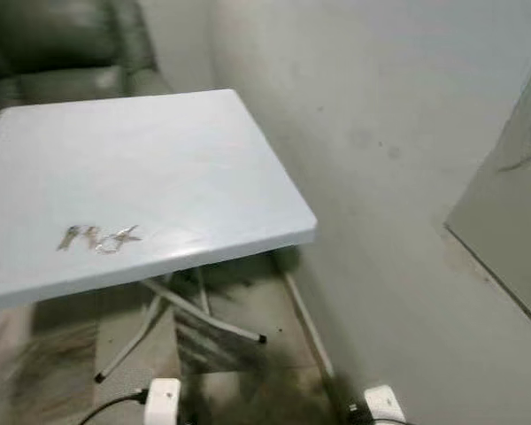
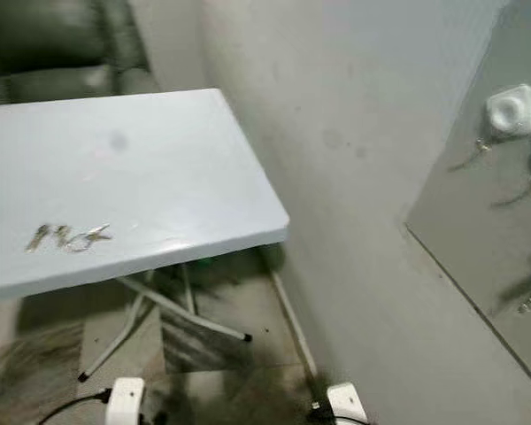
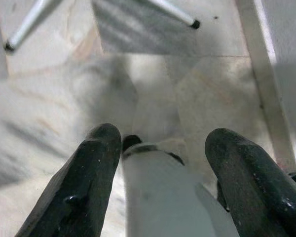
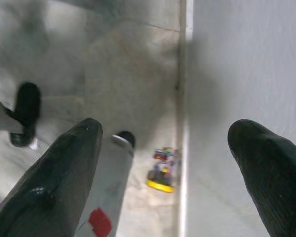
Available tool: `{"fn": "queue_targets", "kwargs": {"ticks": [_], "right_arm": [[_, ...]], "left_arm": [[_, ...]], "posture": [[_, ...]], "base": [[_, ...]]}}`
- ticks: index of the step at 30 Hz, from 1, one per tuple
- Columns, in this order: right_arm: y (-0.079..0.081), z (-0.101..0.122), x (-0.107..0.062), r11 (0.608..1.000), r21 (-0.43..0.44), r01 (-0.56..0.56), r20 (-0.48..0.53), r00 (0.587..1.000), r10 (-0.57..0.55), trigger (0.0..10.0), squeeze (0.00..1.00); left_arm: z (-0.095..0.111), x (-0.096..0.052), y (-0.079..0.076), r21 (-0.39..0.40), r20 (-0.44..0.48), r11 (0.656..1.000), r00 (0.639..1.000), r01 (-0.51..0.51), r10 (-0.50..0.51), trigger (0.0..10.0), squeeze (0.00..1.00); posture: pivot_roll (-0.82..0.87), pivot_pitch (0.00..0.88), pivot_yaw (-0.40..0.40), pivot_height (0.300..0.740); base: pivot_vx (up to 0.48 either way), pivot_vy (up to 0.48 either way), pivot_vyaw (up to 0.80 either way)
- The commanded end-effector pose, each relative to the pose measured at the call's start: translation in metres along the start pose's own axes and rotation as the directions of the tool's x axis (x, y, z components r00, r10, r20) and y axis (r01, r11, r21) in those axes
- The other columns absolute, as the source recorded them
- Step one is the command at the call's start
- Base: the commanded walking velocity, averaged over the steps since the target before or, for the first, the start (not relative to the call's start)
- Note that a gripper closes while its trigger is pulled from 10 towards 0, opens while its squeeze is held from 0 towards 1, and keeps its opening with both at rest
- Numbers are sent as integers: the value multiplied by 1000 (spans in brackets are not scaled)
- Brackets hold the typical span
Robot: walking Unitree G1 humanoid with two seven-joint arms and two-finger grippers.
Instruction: Hang keys on a hook
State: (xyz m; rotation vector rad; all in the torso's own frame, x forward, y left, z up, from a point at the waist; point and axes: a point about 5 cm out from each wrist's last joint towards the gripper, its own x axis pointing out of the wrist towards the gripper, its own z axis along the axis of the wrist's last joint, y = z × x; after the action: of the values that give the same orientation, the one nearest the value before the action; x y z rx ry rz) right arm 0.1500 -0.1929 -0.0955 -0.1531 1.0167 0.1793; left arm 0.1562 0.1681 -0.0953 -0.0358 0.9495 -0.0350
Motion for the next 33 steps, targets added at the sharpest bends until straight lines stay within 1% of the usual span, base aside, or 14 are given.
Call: {"fn": "queue_targets", "kwargs": {"ticks": [1,3,4,5,9,17,26,29,33], "right_arm": [[3,9,2,1000,10,-10,33,999,9,10000,0],[3,9,2,1000,25,-13,41,999,12,10000,0],[3,9,2,999,51,-12,41,999,10,10000,0],[2,8,2,998,56,-7,37,999,5,10000,0],[2,8,2,999,47,-8,34,999,6,10000,0],[2,8,2,998,60,-6,38,999,4,10000,0],[4,6,1,998,62,-8,33,999,6,10000,0],[5,6,2,999,35,-11,30,1000,10,10000,0],[6,5,2,1000,28,-14,32,999,13,10000,0]], "left_arm": [[-2,-2,8,13,-11,1000,1000,-15,15,10000,0],[-2,-1,8,12,-11,1000,1000,-15,15,10000,0],[-2,-1,8,11,-11,1000,1000,-15,15,10000,0],[-2,-1,8,10,-11,1000,1000,-15,15,10000,0],[-2,-1,8,6,-12,1000,1000,-16,16,10000,0],[-2,-1,9,-4,-11,1000,1000,-19,19,10000,0],[-2,-1,10,-10,-11,1000,1000,-24,24,10000,0],[-2,-1,10,-11,-12,1000,1000,-24,24,10000,0],[-2,-2,10,-10,-13,1000,1000,-25,25,10000,0]], "posture": [[-110,0,-49,724],[-111,0,-50,724],[-111,0,-49,724],[-111,0,-49,724],[-112,0,-49,724],[-114,0,-45,724],[-117,0,-41,724],[-117,0,-41,724],[-116,0,-39,724]], "base": [[0,0,794],[0,0,794],[0,0,0],[0,0,0],[0,0,0],[0,0,0],[0,282,0],[0,341,0],[0,341,636]]}}
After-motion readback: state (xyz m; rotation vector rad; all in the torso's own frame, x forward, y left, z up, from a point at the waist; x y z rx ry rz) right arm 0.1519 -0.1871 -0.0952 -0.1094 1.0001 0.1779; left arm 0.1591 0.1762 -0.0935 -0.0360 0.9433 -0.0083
